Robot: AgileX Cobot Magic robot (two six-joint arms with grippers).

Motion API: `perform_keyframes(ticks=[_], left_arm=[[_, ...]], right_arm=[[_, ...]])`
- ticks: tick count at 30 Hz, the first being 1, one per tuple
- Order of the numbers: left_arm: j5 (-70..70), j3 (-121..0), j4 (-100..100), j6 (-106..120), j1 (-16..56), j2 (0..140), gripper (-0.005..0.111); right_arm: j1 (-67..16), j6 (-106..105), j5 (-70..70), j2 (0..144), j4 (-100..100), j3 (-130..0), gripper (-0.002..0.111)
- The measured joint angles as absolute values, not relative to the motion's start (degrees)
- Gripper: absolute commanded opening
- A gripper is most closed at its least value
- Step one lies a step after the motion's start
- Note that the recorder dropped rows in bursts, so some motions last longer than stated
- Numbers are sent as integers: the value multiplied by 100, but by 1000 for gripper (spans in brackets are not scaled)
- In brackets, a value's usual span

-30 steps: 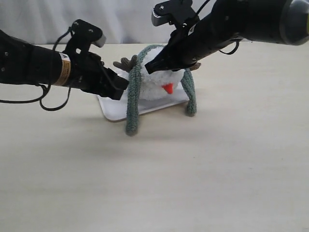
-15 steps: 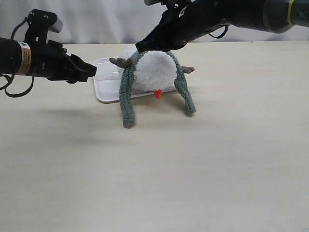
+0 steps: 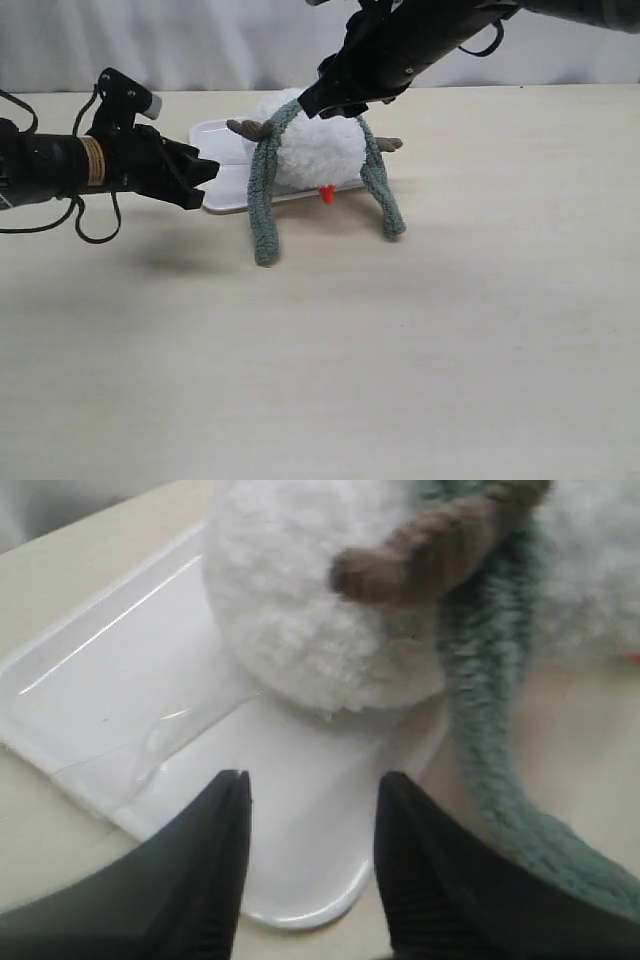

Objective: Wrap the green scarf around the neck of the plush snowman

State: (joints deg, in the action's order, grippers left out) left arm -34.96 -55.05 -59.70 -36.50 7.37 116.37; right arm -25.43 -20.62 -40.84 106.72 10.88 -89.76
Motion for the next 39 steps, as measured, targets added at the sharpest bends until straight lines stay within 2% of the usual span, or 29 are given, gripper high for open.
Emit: perform_keyframes(ticks=[2, 4, 10, 16, 21, 29, 35, 39], left_arm=[[-3398, -5505, -5387, -3435, 737, 11809, 10], [-3372, -5505, -5220, -3384, 737, 11956, 0], [-3654, -5606, -5317, -3307, 901, 12168, 0], [-2305, -6085, -5767, -3778, 1294, 12176, 0], [-1421, -6479, -6959, -5245, 1605, 12176, 0], [-1196, -6756, -9630, -8610, 1560, 12034, 0], [-1128, -6768, -9933, -9165, 1462, 11530, 0], [-128, -6768, -10009, -9200, 1404, 11358, 0]], right_arm=[[-2543, -2062, -4263, 10645, 1088, -8976, 48], [-2543, -2051, -4328, 10645, 1088, -8976, 47], [-2543, -2040, -4353, 10645, 1088, -8976, 47], [-2543, -2015, -4482, 10645, 1100, -8976, 47], [-2543, -2004, -4492, 10645, 1100, -8976, 47], [-2543, -1993, -4559, 10635, 1100, -8976, 47], [-2543, -1908, -4630, 10635, 1112, -8976, 47], [-2543, -1881, -4665, 10635, 1123, -8976, 47]])
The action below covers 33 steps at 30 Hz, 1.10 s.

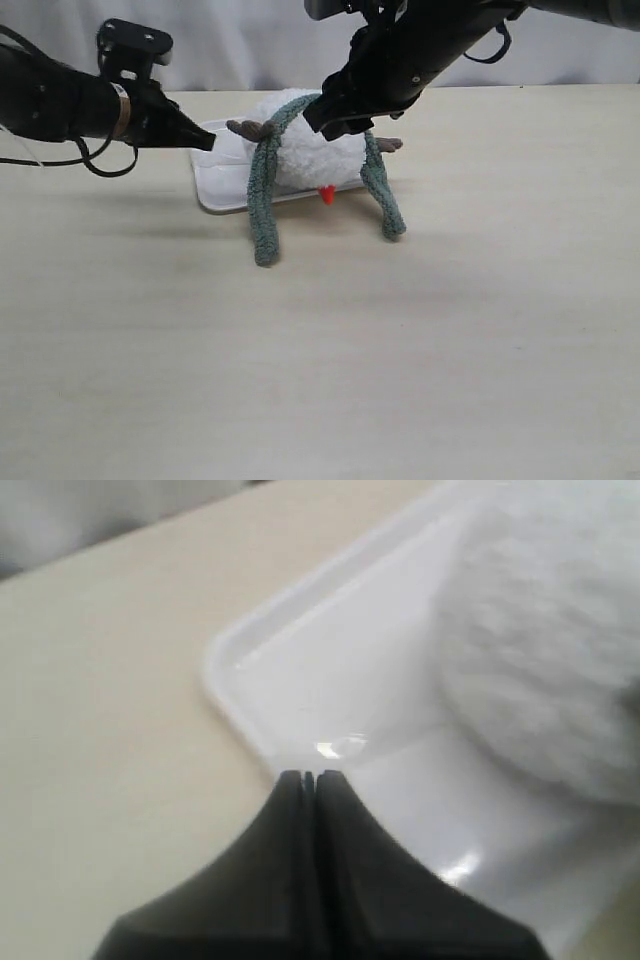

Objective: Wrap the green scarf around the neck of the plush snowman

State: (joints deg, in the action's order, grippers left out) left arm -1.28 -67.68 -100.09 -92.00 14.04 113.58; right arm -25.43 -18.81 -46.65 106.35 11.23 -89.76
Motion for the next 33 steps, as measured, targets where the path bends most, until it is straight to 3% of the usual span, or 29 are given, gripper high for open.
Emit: perform_keyframes(ticks=[4, 7, 11, 16, 21, 28, 33], left_arm=[[1251, -6648, -9973, -9078, 1300, 11190, 0], [1227, -6576, -9086, -8107, 1150, 10962, 0], [1261, -6564, -5672, -4478, 1073, 10658, 0], [3247, -7211, -705, 1129, 899, 10569, 0], [3002, -7226, 2691, 4567, 904, 10712, 0], [2862, -7364, 5293, 7658, 1140, 11732, 0], [3057, -7769, 5645, 7865, 1189, 12334, 0]], right_arm=[[-2543, -1871, -4678, 10635, 1123, -8976, 47], [-2543, -1871, -4686, 10635, 1123, -8976, 47], [-2543, -1859, -4744, 10635, 1123, -8976, 47], [-2543, -1840, -4808, 10635, 1132, -8976, 47], [-2543, -1840, -4831, 10635, 1159, -8976, 47], [-2543, -1840, -4753, 10635, 1169, -8976, 47], [-2543, -1840, -4728, 10635, 1169, -8976, 47]])
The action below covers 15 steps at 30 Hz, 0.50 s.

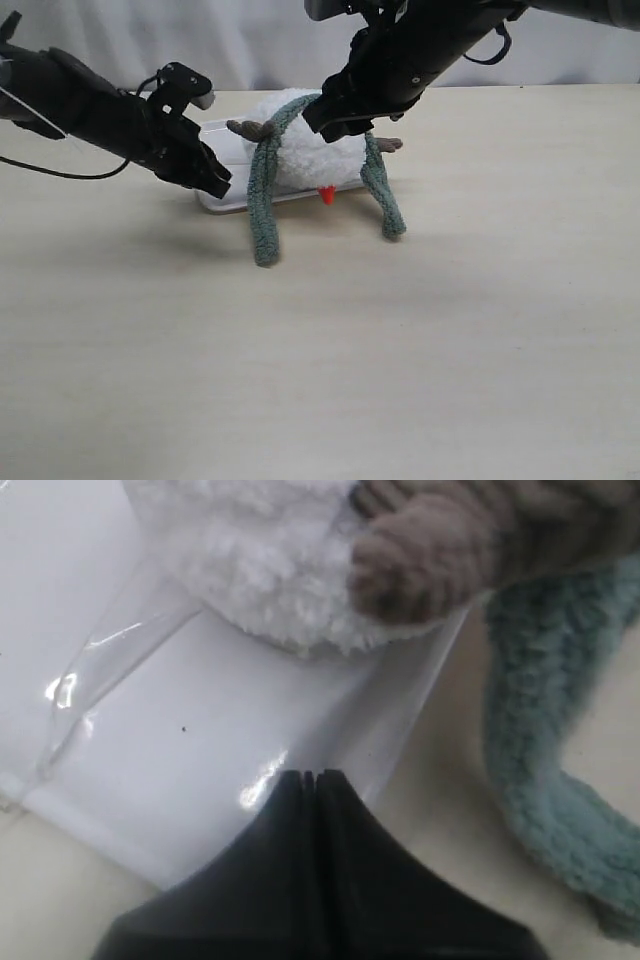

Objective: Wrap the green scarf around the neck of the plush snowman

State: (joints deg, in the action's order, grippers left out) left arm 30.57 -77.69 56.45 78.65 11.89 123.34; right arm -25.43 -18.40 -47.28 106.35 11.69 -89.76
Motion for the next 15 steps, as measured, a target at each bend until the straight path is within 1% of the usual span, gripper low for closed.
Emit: perform_keyframes(ticks=[5, 11, 15], left_arm=[[2881, -7834, 5483, 7527, 1189, 12633, 0], [3208, -7843, 5004, 7046, 1193, 12734, 0], [3427, -7899, 4267, 6350, 1193, 12710, 0]], right_arm=[[-2543, -1840, -4728, 10635, 1169, -8976, 47], [-2543, -1840, -4728, 10635, 1169, -8976, 47], [-2543, -1840, -4728, 10635, 1169, -8976, 47]])
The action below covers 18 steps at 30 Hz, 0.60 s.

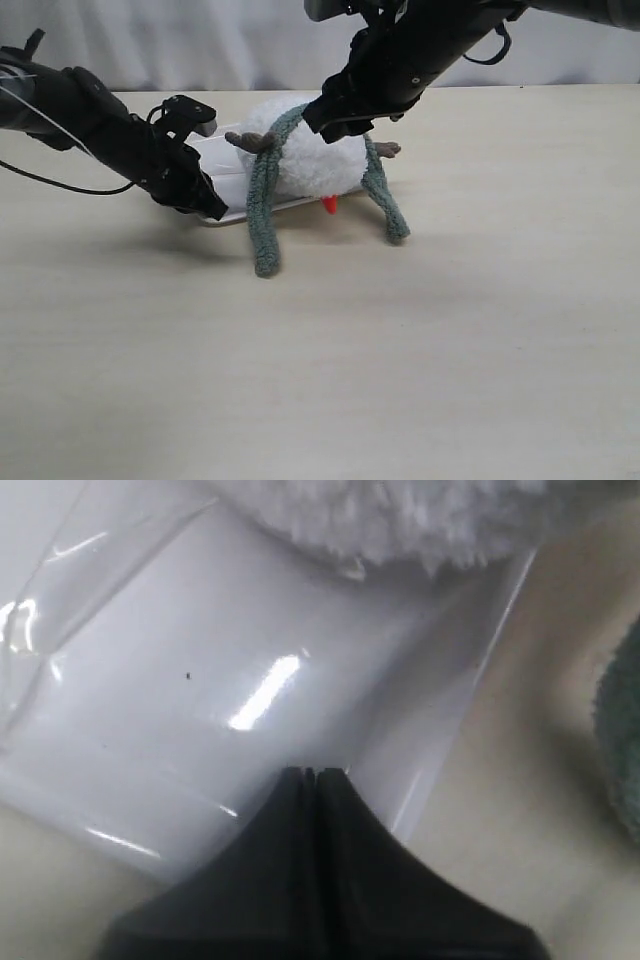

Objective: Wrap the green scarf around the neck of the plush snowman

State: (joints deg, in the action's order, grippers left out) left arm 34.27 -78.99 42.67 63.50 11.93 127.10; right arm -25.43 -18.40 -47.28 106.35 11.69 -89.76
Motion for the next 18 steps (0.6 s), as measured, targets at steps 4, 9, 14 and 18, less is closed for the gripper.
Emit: perform_keyframes(ticks=[4, 9, 14, 18], left_arm=[[3627, -7903, 3730, 6020, 1193, 12656, 0], [4004, -7947, 3576, 6051, 1193, 12651, 0], [4106, -7947, 3514, 6087, 1193, 12642, 0], [4106, -7947, 3501, 6100, 1193, 12642, 0]], right_arm=[[-2543, -1949, -4812, 10635, 1245, -8976, 47], [-2653, -3275, -5424, 10635, 1577, -8976, 47], [-3036, -3245, -5494, 10635, 1081, -8961, 39], [-3194, -2894, -5006, 10773, 711, -8794, 23]])
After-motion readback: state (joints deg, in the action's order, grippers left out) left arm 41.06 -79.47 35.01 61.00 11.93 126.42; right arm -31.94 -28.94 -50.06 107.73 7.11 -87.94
